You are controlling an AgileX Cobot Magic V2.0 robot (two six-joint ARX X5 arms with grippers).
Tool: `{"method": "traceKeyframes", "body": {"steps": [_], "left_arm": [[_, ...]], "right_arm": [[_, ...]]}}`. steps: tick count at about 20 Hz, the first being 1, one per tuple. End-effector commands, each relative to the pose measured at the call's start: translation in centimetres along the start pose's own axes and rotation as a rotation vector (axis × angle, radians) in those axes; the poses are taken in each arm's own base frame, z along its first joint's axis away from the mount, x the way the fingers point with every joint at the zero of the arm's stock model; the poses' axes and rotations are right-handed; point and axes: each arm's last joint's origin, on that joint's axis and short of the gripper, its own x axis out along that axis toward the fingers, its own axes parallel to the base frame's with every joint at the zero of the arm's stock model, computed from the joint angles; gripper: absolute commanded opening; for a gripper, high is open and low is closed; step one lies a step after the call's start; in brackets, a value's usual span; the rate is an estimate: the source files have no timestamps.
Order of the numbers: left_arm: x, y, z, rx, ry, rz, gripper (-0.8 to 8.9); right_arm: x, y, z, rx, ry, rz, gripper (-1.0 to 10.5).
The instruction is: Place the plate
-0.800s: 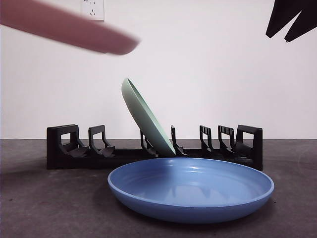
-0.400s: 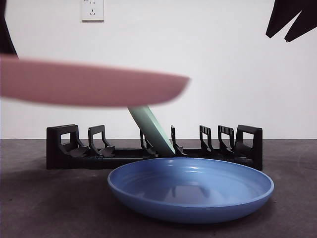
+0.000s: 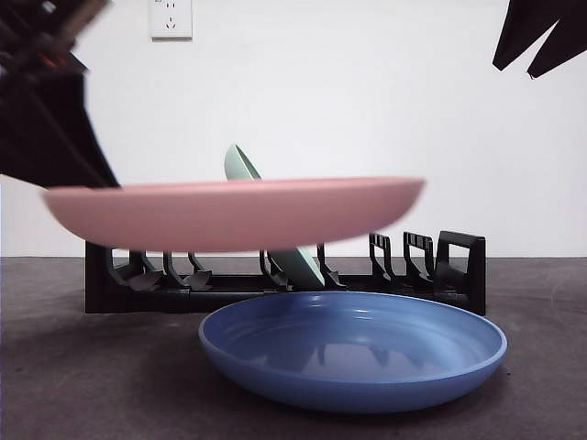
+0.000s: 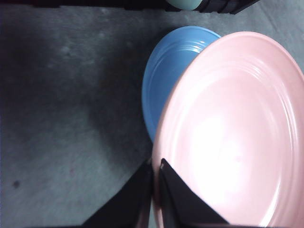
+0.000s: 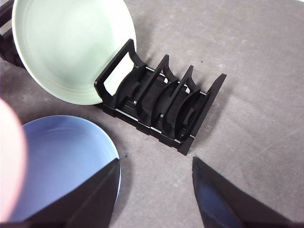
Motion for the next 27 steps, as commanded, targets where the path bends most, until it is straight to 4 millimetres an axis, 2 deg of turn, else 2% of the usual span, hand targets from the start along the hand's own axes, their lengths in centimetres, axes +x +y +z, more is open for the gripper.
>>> {"method": "traceKeyframes", "body": {"steps": [1,9,15,22,27], "left_arm": [[1.7,-0.1,0.4,-0.030,0.018,-0.020,0.10],[5.3,0.0,1.2,-0.093,0.024,-0.046,0.10],[7.2,-0.1,0.7,-0.125,0.052,0.015,0.10],[8.2,-1.5,-0.3,-0.132,-0.013,0.159,0.10],[8.5,-2.8,-0.6,-0.141,-0.045,0.135,0.10]], "right_arm": [[0.0,0.1,0.4,0.006,-0.009,0.005,2.4],[0.0,0.1,0.4,0.006,-0.008,0.004,2.4],[0.0,0.1,0.4,0.006,-0.008,0.004,2.4],[0.0,0.1,0.4,0.006,-0.009,0.003,2.4],[0.0,0.1,0.4,0.006,-0.009,0.004,2.4]]}}
